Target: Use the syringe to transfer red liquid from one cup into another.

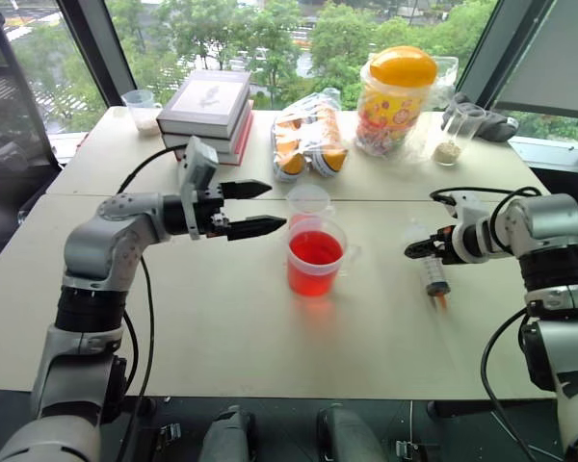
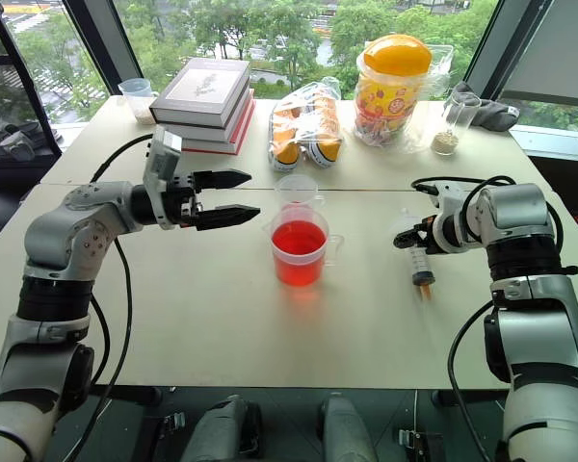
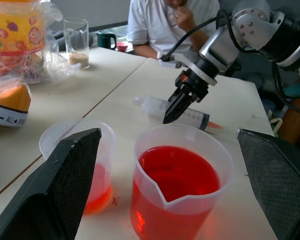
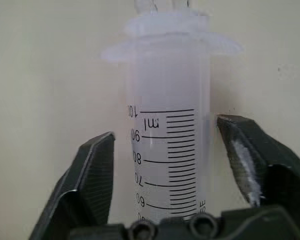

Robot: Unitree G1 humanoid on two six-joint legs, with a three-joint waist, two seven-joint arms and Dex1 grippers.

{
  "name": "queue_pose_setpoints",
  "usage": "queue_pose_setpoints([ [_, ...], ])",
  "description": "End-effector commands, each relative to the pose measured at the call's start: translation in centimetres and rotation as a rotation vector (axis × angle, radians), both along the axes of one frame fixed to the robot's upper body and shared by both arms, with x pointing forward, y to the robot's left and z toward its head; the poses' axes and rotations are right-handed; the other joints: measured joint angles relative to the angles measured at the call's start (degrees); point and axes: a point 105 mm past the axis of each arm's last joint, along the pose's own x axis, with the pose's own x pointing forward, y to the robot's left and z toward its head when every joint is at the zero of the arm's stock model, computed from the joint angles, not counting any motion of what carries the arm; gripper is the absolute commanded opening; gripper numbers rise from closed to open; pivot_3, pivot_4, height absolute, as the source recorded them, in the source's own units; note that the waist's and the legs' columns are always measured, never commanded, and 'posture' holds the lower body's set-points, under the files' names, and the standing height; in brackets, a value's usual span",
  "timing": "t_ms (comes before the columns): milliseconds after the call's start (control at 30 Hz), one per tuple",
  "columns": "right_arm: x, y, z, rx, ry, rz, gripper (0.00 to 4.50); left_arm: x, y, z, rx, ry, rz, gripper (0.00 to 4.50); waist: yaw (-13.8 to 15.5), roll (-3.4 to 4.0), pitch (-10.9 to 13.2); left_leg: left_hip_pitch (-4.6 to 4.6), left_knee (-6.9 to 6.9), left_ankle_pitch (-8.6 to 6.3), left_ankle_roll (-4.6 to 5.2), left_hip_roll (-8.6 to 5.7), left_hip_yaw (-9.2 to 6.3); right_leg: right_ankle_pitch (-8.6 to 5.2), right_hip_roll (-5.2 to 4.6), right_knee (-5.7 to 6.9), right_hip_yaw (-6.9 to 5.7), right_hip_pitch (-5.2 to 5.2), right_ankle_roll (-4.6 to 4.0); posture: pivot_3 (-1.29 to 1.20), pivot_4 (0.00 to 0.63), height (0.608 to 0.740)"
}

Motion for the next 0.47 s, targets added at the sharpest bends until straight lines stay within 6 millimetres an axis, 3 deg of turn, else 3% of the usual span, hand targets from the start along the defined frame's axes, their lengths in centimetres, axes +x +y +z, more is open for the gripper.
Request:
queue_pose_setpoints([
  [33,-0.1,-0.4,3.2,-0.041,-0.105,0.025,4.46,-0.4,0.3,0.6,0.009,-0.033,0.003,4.5,0.0,0.02,0.0,0.0,0.0,0.0,0.0,0.0,0.0,0.0,0.0,0.0,0.0,-0.01,0.0,0.0,0.15,0.74],
  [233,-2.7,0.5,8.6,-0.059,-0.315,0.134,4.46,-0.9,1.6,0.4,0.038,-0.023,0.04,4.5,0.1,0.02,0.0,0.0,-0.08,0.0,0.0,0.02,-0.01,-0.01,-0.01,-0.01,0.0,-0.05,0.0,0.0,0.15,0.74],
  [367,-7.1,3.3,12.6,-0.019,-0.543,0.388,4.46,-1.1,2.7,0.2,0.052,-0.01,0.076,4.5,0.2,0.0,0.0,0.0,-0.08,-0.01,0.0,0.03,-0.02,-0.02,-0.01,-0.03,-0.01,-0.03,0.0,0.0,0.15,0.74],
  [467,-9.8,4.0,13.0,-0.007,-0.587,0.466,4.46,-1.2,3.3,0.1,0.062,-0.004,0.098,4.5,0.2,0.0,0.0,0.0,-0.04,-0.01,0.01,0.02,-0.03,-0.02,-0.03,-0.03,-0.01,-0.02,0.0,0.0,0.15,0.74],
])
